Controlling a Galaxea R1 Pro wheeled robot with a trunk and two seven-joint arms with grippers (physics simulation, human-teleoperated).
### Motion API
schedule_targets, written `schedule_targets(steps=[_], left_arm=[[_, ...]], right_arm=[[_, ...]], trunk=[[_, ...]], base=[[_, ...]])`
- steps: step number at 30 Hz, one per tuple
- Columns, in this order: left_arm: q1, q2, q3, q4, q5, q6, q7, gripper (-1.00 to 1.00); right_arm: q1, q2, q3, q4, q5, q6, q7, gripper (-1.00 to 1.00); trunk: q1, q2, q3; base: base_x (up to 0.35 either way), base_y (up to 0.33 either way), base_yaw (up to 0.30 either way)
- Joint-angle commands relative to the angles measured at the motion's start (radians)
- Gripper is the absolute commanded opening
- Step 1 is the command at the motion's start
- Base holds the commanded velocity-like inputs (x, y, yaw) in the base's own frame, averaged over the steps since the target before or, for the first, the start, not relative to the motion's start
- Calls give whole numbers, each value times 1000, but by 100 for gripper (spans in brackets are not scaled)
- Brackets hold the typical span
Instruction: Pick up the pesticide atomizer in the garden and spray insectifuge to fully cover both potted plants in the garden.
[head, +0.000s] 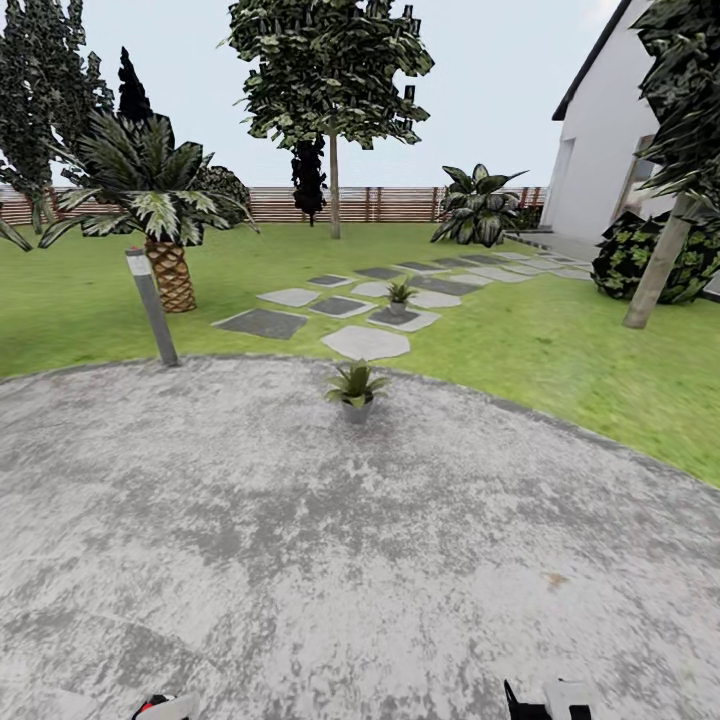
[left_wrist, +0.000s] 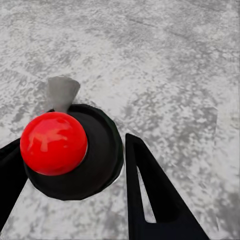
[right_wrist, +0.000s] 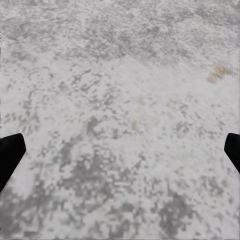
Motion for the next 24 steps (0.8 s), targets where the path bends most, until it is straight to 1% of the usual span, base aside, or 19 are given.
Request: schedule_targets(steps=[1, 8, 24], left_arm=[[-1, 0, -1, 1, -6, -3, 7, -100], [-1, 0, -1, 1, -6, -3, 7, -100], [-1, 0, -1, 1, -6, -3, 7, -100]], right_arm=[[-1, 0, 0, 1, 1, -3, 0, 100], [-1, 0, 0, 1, 1, -3, 0, 100], [-1, 1, 0, -1, 0, -3, -2, 100]], trunk=[[0, 0, -1], [0, 0, -1], [0, 0, -1]], base=[[326, 133, 0], [311, 178, 0], [296, 219, 0]])
